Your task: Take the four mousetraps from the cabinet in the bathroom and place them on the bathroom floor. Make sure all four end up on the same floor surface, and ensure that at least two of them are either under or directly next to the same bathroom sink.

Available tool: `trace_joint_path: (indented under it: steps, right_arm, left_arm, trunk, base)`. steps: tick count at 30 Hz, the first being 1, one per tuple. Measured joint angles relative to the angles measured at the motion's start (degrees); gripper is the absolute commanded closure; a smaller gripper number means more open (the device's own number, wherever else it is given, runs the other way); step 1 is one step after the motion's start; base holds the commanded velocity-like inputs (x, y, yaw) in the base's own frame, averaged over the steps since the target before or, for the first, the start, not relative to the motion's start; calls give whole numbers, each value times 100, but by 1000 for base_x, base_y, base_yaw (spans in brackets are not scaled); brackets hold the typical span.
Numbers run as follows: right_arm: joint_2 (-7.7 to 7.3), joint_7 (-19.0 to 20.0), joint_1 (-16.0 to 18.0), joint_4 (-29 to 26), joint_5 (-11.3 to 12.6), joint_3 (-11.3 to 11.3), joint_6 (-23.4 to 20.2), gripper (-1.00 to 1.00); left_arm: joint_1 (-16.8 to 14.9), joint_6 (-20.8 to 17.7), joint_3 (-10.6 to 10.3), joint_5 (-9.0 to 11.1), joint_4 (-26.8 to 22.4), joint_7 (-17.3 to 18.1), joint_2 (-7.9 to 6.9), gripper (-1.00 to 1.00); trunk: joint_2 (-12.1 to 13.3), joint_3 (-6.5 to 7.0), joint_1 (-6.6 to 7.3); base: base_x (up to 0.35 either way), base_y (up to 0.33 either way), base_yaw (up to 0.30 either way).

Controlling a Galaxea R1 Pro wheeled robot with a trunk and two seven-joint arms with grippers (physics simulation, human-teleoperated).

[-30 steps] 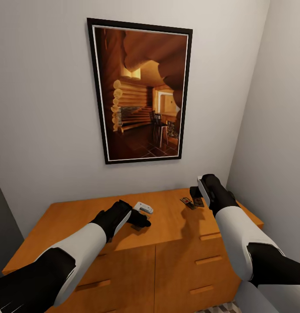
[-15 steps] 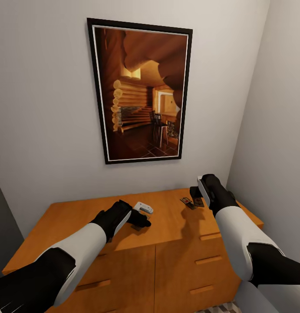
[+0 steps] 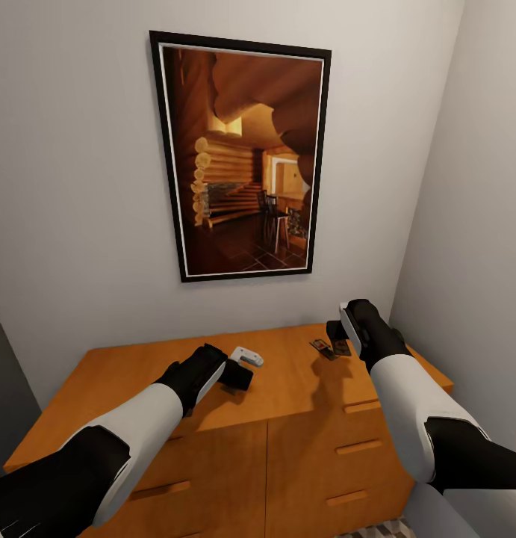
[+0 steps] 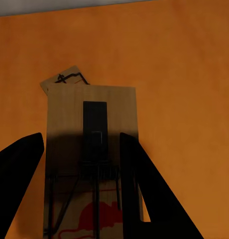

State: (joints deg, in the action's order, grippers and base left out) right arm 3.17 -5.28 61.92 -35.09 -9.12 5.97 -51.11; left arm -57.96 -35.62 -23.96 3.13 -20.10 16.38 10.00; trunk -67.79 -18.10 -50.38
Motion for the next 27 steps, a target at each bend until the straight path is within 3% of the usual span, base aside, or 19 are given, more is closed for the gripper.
trace_joint_path:
  steps: [27]
  right_arm:
    - [0, 0, 0, 0, 0, 0, 0, 100]
  left_arm:
    - [0, -8, -14, -2, -74, 22, 0, 100]
  trunk:
    - [0, 0, 0]
  base:
    - [0, 0, 0]
